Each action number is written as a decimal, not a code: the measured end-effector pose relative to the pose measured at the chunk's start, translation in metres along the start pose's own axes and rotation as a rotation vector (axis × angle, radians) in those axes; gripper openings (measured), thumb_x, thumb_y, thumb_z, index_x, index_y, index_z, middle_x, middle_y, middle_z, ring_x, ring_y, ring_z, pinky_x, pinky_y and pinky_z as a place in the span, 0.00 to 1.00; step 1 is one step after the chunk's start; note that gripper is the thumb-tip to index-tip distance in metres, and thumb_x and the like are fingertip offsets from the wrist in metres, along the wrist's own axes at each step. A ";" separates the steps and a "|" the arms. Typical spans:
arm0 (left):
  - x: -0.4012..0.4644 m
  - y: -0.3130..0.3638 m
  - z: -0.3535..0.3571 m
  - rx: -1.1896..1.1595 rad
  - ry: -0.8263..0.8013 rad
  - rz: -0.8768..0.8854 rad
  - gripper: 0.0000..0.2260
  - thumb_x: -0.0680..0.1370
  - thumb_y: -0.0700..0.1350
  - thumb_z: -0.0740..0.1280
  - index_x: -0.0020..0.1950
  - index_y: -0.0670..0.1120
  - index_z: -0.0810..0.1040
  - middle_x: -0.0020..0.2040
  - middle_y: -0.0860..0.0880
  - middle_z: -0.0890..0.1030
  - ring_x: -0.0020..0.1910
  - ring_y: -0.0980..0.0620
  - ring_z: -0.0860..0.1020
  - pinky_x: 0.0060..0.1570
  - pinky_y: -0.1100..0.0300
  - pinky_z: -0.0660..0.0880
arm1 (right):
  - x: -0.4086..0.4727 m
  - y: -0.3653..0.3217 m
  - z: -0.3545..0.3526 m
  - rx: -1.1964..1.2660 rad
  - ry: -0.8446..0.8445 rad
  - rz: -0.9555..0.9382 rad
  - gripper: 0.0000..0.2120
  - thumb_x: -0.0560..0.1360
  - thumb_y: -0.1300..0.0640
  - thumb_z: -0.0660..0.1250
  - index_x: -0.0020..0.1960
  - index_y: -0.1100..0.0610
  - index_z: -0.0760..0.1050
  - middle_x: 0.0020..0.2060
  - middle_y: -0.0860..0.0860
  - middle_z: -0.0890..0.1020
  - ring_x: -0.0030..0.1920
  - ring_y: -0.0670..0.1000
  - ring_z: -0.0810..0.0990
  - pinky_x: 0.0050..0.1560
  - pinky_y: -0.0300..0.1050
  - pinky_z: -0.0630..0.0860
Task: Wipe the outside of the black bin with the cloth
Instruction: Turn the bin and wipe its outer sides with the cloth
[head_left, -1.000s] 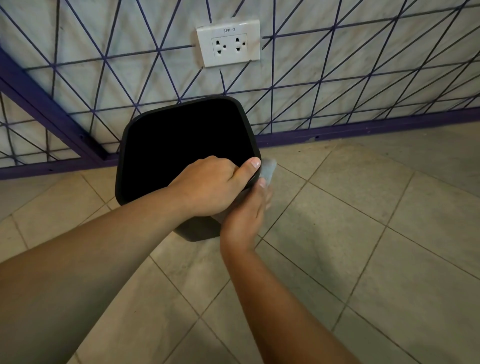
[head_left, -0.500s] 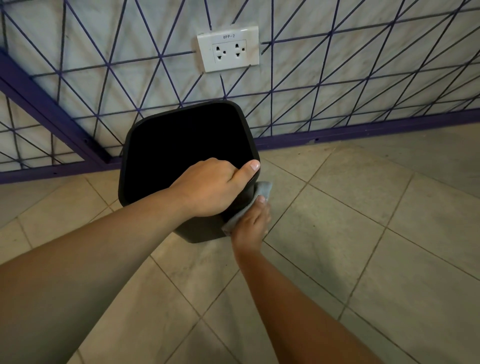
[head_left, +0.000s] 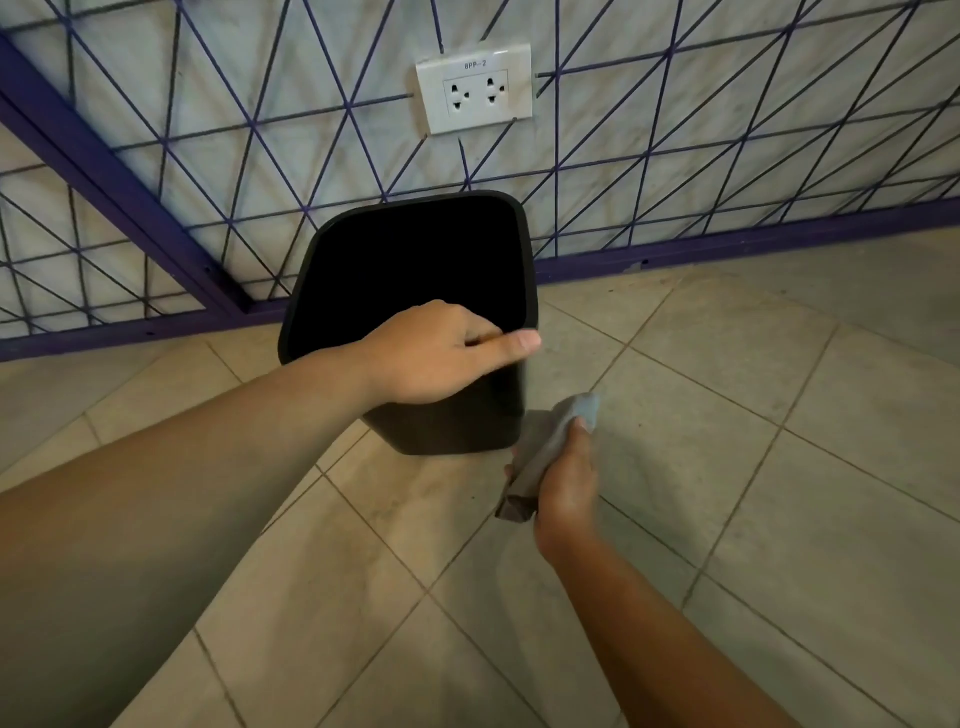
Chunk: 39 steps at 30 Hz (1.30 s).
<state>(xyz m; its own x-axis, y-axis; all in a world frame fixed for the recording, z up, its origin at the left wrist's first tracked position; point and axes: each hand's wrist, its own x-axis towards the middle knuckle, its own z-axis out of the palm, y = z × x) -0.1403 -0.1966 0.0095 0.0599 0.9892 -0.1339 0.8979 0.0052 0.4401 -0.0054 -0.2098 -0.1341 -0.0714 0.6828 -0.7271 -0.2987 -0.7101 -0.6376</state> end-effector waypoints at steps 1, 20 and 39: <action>-0.002 -0.004 -0.003 -0.004 -0.051 0.029 0.31 0.76 0.69 0.57 0.39 0.41 0.78 0.33 0.45 0.75 0.34 0.45 0.77 0.40 0.47 0.73 | -0.003 0.002 0.001 -0.028 -0.028 -0.064 0.24 0.88 0.42 0.52 0.82 0.49 0.62 0.67 0.59 0.78 0.64 0.63 0.80 0.61 0.59 0.81; -0.012 -0.002 -0.054 0.013 0.152 -0.029 0.19 0.81 0.61 0.53 0.37 0.53 0.72 0.35 0.52 0.77 0.36 0.57 0.77 0.37 0.62 0.68 | -0.044 -0.085 0.024 -0.223 -0.056 -0.826 0.13 0.87 0.46 0.56 0.60 0.50 0.76 0.61 0.49 0.75 0.51 0.31 0.76 0.57 0.33 0.73; 0.008 0.008 -0.065 -0.069 0.129 -0.174 0.23 0.84 0.56 0.55 0.45 0.40 0.79 0.28 0.49 0.74 0.23 0.61 0.74 0.32 0.60 0.67 | -0.035 -0.053 0.062 -0.883 0.120 -1.244 0.32 0.84 0.40 0.45 0.84 0.51 0.64 0.79 0.57 0.65 0.70 0.51 0.60 0.69 0.51 0.58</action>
<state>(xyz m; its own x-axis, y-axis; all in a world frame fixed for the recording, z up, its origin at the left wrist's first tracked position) -0.1613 -0.1793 0.0691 -0.1536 0.9830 -0.1010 0.8575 0.1834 0.4807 -0.0459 -0.1854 -0.0588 -0.1235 0.9173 0.3786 0.5380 0.3825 -0.7512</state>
